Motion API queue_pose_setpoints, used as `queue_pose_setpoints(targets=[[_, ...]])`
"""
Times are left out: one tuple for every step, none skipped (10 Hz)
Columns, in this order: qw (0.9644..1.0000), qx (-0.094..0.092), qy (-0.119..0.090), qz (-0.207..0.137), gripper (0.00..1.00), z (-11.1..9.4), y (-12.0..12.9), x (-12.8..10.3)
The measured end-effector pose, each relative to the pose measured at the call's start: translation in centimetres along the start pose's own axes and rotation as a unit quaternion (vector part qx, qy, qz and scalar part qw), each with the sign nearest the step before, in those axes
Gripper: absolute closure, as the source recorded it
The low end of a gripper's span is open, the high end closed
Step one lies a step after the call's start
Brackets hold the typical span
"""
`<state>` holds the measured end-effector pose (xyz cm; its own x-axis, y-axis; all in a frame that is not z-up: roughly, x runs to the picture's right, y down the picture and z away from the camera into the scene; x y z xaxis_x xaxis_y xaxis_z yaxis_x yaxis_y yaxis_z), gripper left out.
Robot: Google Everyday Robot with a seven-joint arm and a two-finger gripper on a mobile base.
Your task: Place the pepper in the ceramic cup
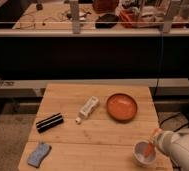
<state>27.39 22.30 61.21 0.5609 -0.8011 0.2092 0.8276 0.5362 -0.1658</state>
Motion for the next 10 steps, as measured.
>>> queue_pose_setpoints(targets=[[1.0, 0.001, -0.001, -0.001, 1.0, -0.2, -0.1, 0.0], [1.0, 0.003, -0.004, 0.002, 1.0, -0.4, -0.1, 0.2], [0.9999, 0.005, -0.011, 0.009, 1.0, -0.5, -0.1, 0.4], [0.9997, 0.005, -0.017, 0.015, 1.0, -0.6, -0.1, 0.6], [0.9996, 0.004, -0.021, 0.019, 1.0, -0.8, -0.2, 0.7], [0.9993, 0.003, -0.027, 0.024, 1.0, -0.9, -0.4, 0.7], [0.9993, 0.003, -0.029, 0.025, 1.0, -1.1, -0.5, 0.8], [0.9991, 0.002, -0.032, 0.028, 1.0, -1.3, -0.5, 0.7], [0.999, 0.002, -0.035, 0.028, 1.0, -1.4, -0.6, 0.7], [0.9988, 0.003, -0.038, 0.031, 1.0, -1.5, -0.5, 0.6]])
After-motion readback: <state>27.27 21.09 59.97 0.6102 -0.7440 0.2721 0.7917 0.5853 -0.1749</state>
